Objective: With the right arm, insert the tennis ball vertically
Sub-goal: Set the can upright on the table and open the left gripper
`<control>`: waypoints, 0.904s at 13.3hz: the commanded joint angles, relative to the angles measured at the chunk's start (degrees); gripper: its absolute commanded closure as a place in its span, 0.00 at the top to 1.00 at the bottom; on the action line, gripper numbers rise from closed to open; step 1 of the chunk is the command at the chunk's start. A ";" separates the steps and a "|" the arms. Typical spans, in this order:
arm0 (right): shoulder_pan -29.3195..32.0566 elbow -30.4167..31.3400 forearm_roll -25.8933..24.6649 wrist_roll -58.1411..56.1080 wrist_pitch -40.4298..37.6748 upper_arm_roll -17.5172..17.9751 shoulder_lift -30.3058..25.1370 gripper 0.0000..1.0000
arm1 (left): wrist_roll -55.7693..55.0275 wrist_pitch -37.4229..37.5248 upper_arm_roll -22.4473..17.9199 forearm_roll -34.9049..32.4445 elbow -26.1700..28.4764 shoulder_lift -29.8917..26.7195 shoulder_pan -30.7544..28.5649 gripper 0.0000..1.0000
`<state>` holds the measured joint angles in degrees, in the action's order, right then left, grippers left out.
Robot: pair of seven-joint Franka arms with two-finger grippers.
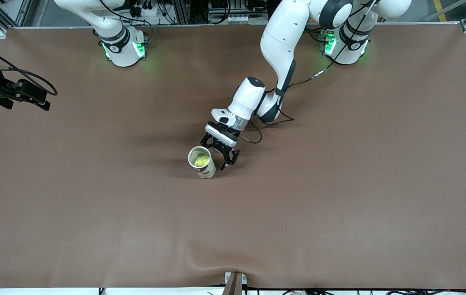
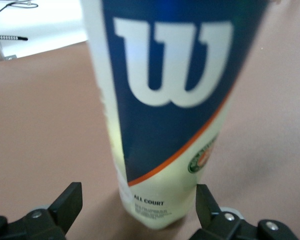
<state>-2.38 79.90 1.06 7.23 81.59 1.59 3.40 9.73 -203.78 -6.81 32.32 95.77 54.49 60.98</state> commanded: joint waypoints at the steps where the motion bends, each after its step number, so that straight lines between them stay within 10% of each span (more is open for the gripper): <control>1: 0.80 -1.94 -0.27 -0.29 -0.30 1.31 0.82 1.00 | 0.37 0.40 1.44 3.61 9.76 -7.28 0.98 1.00; 7: 2.74 -1.94 -0.18 -0.55 -0.38 1.13 1.61 1.00 | 0.37 1.27 2.50 8.19 19.09 -12.99 2.21 1.00; 12: 3.26 -1.94 0.08 -0.55 -0.38 1.22 1.52 1.00 | 0.46 19.52 1.62 13.65 19.54 -21.25 -0.76 1.00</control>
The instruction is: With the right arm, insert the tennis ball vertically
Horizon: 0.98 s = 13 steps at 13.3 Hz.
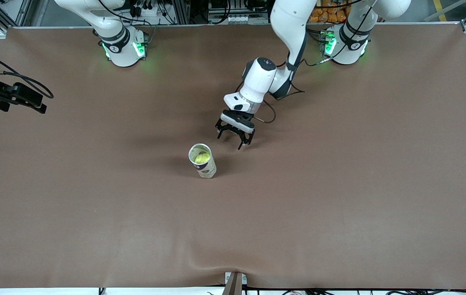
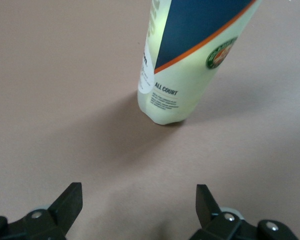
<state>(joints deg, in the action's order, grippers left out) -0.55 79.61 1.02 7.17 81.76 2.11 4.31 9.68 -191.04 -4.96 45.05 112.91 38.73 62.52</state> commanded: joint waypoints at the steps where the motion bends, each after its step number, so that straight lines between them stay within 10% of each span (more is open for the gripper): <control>1: 1.16 -1.65 -0.05 -0.49 -0.72 0.62 0.61 1.00 | 0.51 9.87 -0.93 0.57 2.15 -6.55 -3.01 1.00; 13: 7.92 -1.65 -0.50 -10.42 -2.22 -0.17 0.00 1.00 | 0.16 64.35 -27.63 -6.11 -18.40 -11.31 -6.96 1.00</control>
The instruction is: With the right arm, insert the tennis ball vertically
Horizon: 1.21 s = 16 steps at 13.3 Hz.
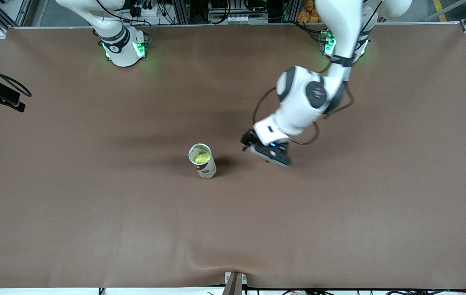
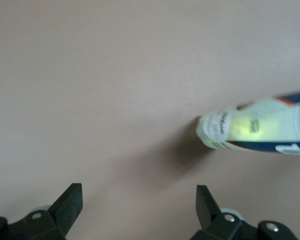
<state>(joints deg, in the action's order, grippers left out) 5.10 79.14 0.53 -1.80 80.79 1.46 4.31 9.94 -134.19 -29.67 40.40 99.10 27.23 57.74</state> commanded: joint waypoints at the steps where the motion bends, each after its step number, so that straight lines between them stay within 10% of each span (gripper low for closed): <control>1: 2.80 -1.19 0.08 -1.45 -1.34 0.29 -0.35 1.00 | -0.01 10.84 -3.89 -2.50 -7.06 0.28 -4.81 1.00; 9: 2.10 -1.01 0.26 -1.02 -3.98 0.82 -0.71 1.00 | 0.34 30.64 -4.34 -17.96 -17.45 -2.25 -27.13 1.00; 16: 2.02 -0.75 0.26 -0.84 -3.98 0.73 -0.44 1.00 | 0.34 45.49 -4.69 -30.98 -20.44 -10.16 -32.07 1.00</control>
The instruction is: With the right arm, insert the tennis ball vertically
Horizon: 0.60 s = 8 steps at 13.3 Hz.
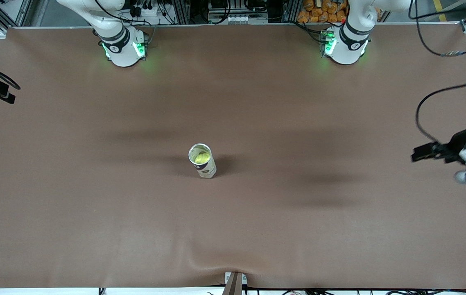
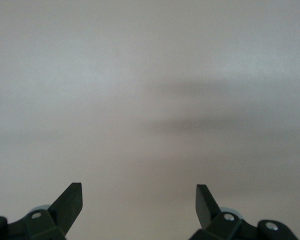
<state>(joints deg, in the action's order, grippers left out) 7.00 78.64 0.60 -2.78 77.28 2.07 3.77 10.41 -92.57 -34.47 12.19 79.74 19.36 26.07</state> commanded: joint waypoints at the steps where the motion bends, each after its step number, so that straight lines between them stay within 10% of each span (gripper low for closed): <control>1: -0.14 -0.24 0.19 0.14 -0.38 -0.04 0.19 1.00 | -0.04 5.20 0.01 -3.13 -1.16 -3.44 -0.75 1.00; 3: -1.10 -0.24 0.19 0.14 -0.38 -0.48 0.19 1.00 | -0.74 6.44 1.14 -2.87 -1.25 -5.81 -2.76 1.00; 8: -5.59 -0.15 0.37 0.14 -0.38 -6.02 0.28 1.00 | -1.01 8.45 28.26 -11.46 -2.13 -9.25 -26.20 1.00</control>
<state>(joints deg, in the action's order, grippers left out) 2.52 78.67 0.63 -2.78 77.29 -2.51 4.03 10.10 -86.22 -15.24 4.53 78.43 11.72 6.84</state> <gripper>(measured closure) 0.000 0.000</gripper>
